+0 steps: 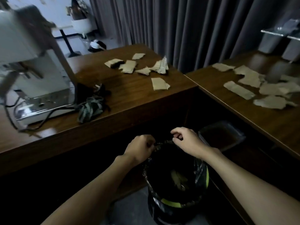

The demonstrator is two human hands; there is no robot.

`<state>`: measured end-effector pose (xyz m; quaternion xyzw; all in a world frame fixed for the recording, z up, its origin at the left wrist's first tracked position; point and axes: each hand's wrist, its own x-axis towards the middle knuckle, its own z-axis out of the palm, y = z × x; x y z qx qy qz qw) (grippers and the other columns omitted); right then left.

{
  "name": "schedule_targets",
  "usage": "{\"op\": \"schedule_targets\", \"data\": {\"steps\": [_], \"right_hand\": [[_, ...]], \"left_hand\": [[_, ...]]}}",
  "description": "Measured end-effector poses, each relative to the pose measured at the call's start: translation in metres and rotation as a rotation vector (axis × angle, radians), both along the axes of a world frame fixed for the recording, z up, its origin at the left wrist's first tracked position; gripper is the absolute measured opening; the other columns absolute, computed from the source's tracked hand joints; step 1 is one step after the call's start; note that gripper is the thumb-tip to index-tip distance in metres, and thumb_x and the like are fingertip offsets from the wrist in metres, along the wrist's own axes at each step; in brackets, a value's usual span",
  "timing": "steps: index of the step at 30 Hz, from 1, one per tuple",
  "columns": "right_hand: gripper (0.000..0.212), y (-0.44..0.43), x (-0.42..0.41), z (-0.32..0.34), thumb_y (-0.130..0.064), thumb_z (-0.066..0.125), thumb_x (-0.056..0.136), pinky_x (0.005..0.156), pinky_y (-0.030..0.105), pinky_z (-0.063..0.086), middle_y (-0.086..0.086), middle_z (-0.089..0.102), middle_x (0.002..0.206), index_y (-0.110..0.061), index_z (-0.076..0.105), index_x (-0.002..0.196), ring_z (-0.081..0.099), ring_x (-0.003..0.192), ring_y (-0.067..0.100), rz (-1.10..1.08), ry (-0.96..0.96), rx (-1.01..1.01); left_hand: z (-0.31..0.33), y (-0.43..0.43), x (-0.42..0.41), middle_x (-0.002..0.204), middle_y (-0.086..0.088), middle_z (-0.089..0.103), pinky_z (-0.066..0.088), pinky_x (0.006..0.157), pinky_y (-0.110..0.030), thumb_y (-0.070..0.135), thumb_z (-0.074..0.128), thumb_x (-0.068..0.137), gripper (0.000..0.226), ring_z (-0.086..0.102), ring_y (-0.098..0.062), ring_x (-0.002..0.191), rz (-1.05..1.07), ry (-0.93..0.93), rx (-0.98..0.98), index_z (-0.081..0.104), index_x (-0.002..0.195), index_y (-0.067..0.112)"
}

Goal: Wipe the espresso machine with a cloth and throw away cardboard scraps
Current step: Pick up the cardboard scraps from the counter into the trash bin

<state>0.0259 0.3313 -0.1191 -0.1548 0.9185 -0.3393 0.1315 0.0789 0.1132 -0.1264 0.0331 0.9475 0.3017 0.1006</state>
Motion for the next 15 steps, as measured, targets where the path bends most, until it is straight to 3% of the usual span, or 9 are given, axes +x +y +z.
{"op": "schedule_targets", "data": {"steps": [3,7,11,15], "right_hand": [[0.031,0.038,0.008,-0.036,-0.024,0.059,0.096,0.088,0.025,0.040,-0.003,0.054,0.117,-0.025,0.058,0.127,0.050,0.114,0.017,-0.033,-0.109,0.024],[0.039,0.067,0.019,-0.076,-0.025,0.057,0.097,0.108,0.039,0.036,-0.001,0.041,0.134,-0.025,0.049,0.135,0.038,0.130,0.025,-0.102,-0.236,0.047],[0.057,0.077,0.029,-0.099,-0.013,0.056,0.098,0.112,0.039,0.033,0.001,0.023,0.151,-0.019,0.030,0.149,0.031,0.139,0.025,-0.215,-0.306,0.025],[0.064,0.084,0.030,-0.110,-0.010,0.055,0.098,0.117,0.047,0.025,0.007,0.014,0.161,-0.023,0.023,0.152,0.012,0.149,0.027,-0.296,-0.352,-0.012]], "left_hand": [[-0.042,0.009,-0.003,0.117,-0.007,0.061,0.053,0.088,-0.047,0.021,0.058,0.094,0.023,0.060,-0.029,0.104,-0.031,-0.088,0.002,0.068,0.114,0.017],[-0.081,0.023,-0.005,0.134,-0.012,0.057,0.044,0.104,-0.038,0.008,0.060,0.092,0.043,0.046,-0.033,0.130,0.063,-0.135,-0.011,0.059,0.134,0.019],[-0.100,0.029,-0.005,0.145,-0.008,0.053,0.043,0.104,-0.033,0.004,0.065,0.090,0.070,0.050,-0.031,0.133,0.136,-0.195,0.035,0.036,0.152,0.019],[-0.104,0.026,-0.007,0.120,-0.015,0.068,0.051,0.091,-0.037,0.005,0.067,0.085,0.046,0.061,-0.034,0.117,0.235,-0.239,-0.016,0.061,0.131,0.009]]}}
